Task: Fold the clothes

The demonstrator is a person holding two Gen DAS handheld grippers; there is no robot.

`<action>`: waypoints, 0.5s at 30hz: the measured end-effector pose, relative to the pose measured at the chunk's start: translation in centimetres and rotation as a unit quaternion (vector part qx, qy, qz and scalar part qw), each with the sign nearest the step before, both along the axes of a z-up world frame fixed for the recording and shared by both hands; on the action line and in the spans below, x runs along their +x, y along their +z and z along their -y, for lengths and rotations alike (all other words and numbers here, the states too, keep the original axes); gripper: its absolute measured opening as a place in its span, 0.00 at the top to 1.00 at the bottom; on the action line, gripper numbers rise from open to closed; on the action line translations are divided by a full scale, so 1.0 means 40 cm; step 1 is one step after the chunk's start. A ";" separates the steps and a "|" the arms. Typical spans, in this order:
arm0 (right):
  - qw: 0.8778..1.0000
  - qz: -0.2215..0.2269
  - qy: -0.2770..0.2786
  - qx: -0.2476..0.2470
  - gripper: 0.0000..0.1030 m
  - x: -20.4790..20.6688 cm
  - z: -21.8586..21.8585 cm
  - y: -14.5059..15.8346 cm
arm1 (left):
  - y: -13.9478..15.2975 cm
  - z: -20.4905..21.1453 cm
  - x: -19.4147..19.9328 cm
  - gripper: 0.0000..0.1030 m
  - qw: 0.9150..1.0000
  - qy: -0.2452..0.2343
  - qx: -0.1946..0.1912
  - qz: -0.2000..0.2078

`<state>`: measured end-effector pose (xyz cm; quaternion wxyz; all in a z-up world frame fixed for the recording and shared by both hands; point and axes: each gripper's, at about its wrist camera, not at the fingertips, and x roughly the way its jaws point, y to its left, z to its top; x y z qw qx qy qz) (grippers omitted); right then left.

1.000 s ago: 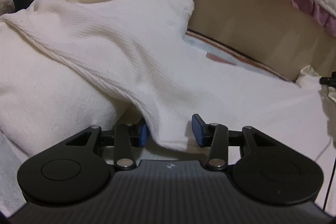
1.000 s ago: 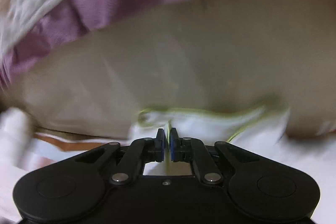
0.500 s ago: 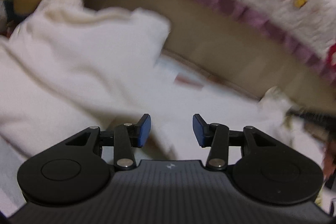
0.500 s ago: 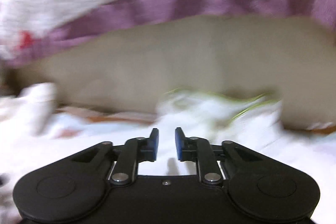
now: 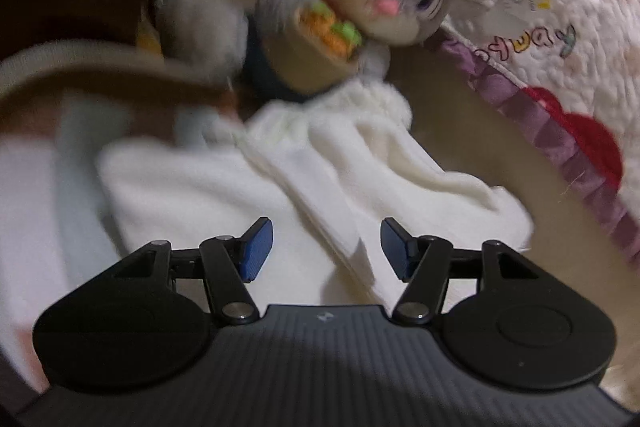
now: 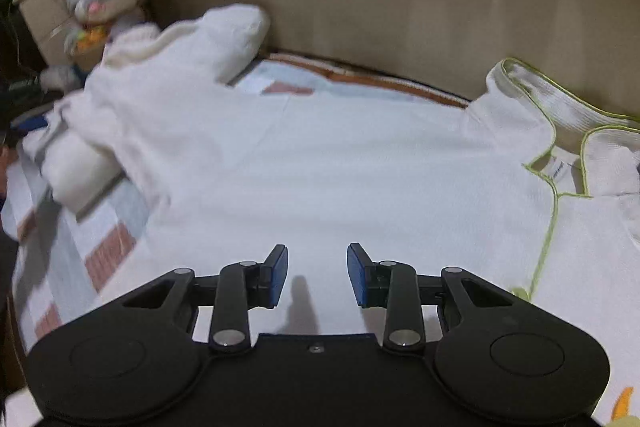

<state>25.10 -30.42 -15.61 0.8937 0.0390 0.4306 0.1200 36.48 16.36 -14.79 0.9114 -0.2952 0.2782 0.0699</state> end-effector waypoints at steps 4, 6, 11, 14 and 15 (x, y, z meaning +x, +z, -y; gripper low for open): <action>0.999 -0.009 0.029 -0.021 0.61 -0.056 -0.015 -0.008 | -0.011 0.029 0.013 0.39 0.999 0.001 0.039 0.003; 0.997 -0.003 0.065 -0.049 0.60 -0.097 -0.037 -0.012 | -0.015 0.029 0.031 0.36 0.999 0.005 0.033 0.002; 0.980 0.004 0.145 -0.136 0.53 -0.185 -0.083 -0.030 | -0.003 0.043 0.070 0.89 0.991 -0.014 0.135 -0.011; 0.981 -0.010 0.137 -0.140 0.51 -0.193 -0.070 -0.040 | 0.016 0.029 0.039 0.96 0.992 0.008 0.128 0.019; 0.982 -0.011 0.130 -0.139 0.50 -0.191 -0.062 -0.043 | 0.026 0.025 0.028 0.96 0.991 0.024 0.128 0.029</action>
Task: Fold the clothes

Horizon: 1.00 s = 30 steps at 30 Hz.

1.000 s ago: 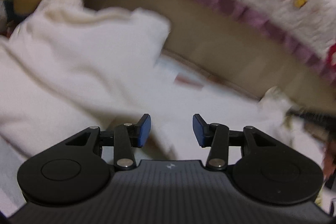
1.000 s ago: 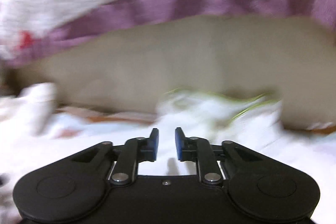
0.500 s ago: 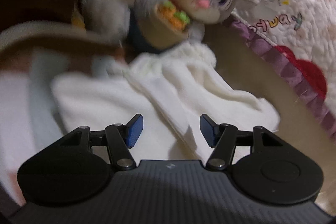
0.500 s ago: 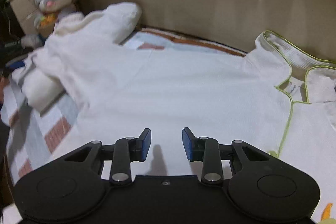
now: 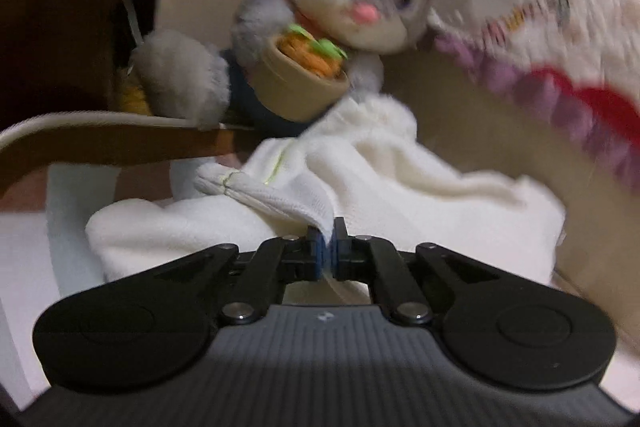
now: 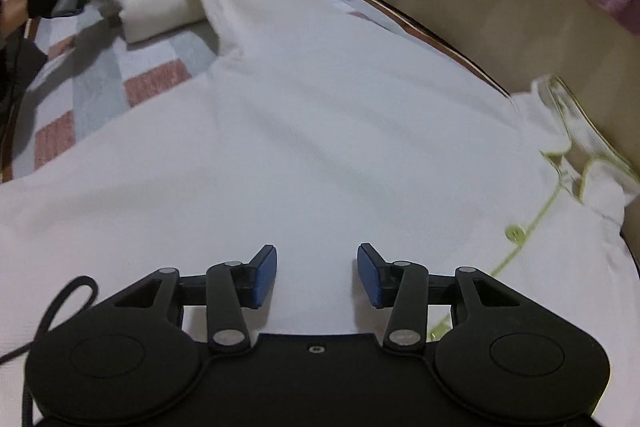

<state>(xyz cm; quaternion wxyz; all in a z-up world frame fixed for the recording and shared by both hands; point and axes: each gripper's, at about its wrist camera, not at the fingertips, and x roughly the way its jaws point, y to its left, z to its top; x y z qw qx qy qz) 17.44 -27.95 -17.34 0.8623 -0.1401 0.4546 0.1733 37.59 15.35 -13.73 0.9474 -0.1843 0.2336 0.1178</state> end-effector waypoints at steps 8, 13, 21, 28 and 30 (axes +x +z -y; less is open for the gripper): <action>0.998 -0.020 -0.034 0.053 0.46 0.019 0.047 -0.029 | 0.027 -0.015 -0.039 0.97 0.998 0.050 0.008 0.045; 0.996 -0.024 -0.043 0.073 0.46 0.019 0.059 -0.020 | 0.072 0.033 -0.081 0.97 0.995 -0.001 -0.009 0.104; 0.944 -0.019 -0.183 0.273 0.46 0.002 0.242 0.000 | 0.201 0.346 -0.244 0.97 0.957 -0.234 -0.066 0.158; 0.938 0.001 -0.225 0.263 0.46 -0.045 0.295 -0.009 | 0.058 0.702 -0.295 0.93 0.881 -0.469 -0.071 -0.004; 0.947 0.005 -0.220 0.233 0.46 -0.059 0.281 -0.024 | -0.011 0.755 -0.298 0.93 0.862 -0.500 -0.054 -0.061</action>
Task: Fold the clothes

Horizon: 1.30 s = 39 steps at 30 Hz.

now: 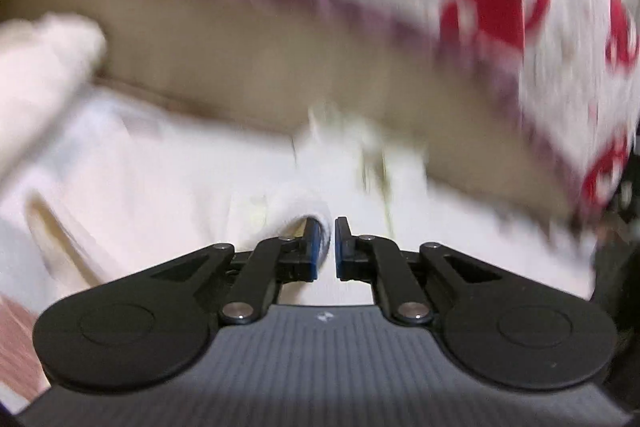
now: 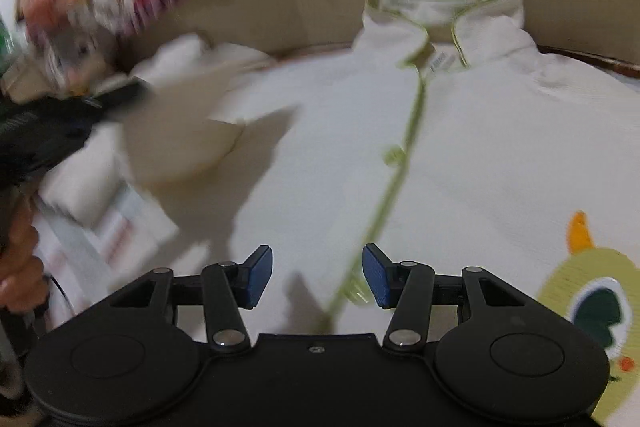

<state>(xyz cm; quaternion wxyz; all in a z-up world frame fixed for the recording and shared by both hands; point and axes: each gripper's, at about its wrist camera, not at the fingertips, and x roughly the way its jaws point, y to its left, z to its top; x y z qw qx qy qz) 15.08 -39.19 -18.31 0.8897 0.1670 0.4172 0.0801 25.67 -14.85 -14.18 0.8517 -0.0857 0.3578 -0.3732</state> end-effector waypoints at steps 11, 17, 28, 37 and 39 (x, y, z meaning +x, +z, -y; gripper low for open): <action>0.997 0.049 0.022 -0.047 0.46 0.022 -0.062 0.089 | 0.051 -0.191 0.010 0.56 0.993 0.046 0.105 0.026; 0.958 0.086 0.172 -0.215 0.49 0.098 -0.241 0.095 | -0.063 -0.272 0.091 0.56 0.971 0.126 0.205 0.006; 0.985 0.006 0.119 -0.122 0.46 0.221 -0.236 0.032 | -0.081 -0.216 0.088 0.53 0.968 0.102 0.228 0.032; 0.995 0.023 0.074 -0.066 0.45 0.206 -0.189 0.048 | -0.053 -0.212 0.094 0.66 0.965 0.104 0.225 0.086; 0.992 0.017 0.082 -0.093 0.45 0.224 -0.201 0.032 | -0.057 -0.212 0.104 0.66 0.965 0.104 0.225 0.079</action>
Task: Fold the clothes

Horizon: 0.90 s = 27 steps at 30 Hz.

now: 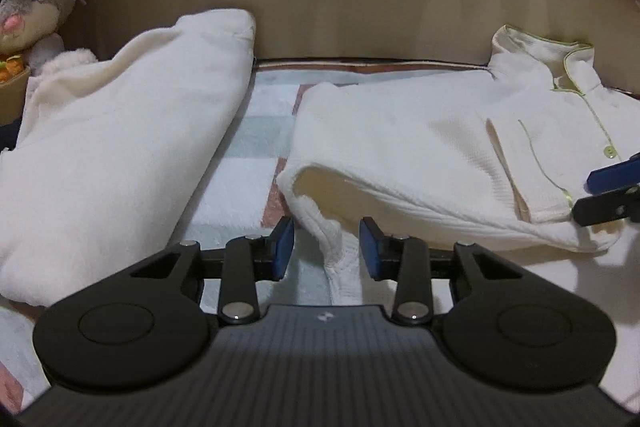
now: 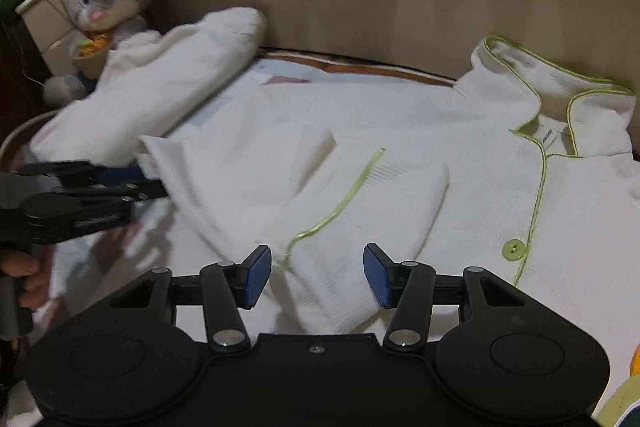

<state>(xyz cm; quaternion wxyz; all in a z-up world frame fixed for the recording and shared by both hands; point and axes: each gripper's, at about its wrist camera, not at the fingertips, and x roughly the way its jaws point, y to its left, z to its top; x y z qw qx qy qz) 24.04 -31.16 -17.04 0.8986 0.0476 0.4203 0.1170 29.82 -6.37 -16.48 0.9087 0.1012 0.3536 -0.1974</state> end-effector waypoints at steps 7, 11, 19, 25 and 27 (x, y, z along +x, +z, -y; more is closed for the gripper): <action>0.990 0.029 0.057 -0.125 0.93 0.040 -0.078 0.026 | -0.026 0.013 0.007 0.66 1.000 -0.009 0.013 0.002; 0.989 0.108 -0.052 -0.088 0.93 -0.059 0.010 0.145 | -0.029 0.005 0.013 0.65 1.000 -0.006 0.006 -0.007; 0.981 -0.002 -0.159 -0.107 0.87 -0.236 0.220 0.026 | -0.021 0.009 0.011 0.63 0.999 -0.009 0.034 -0.008; 0.965 -0.036 -0.247 0.076 0.59 -0.291 0.360 -0.005 | -0.010 -0.004 0.011 0.61 0.999 -0.001 0.034 -0.002; 0.953 -0.032 -0.269 0.136 0.54 -0.299 0.397 -0.003 | -0.002 -0.012 0.013 0.61 1.000 0.004 0.026 0.000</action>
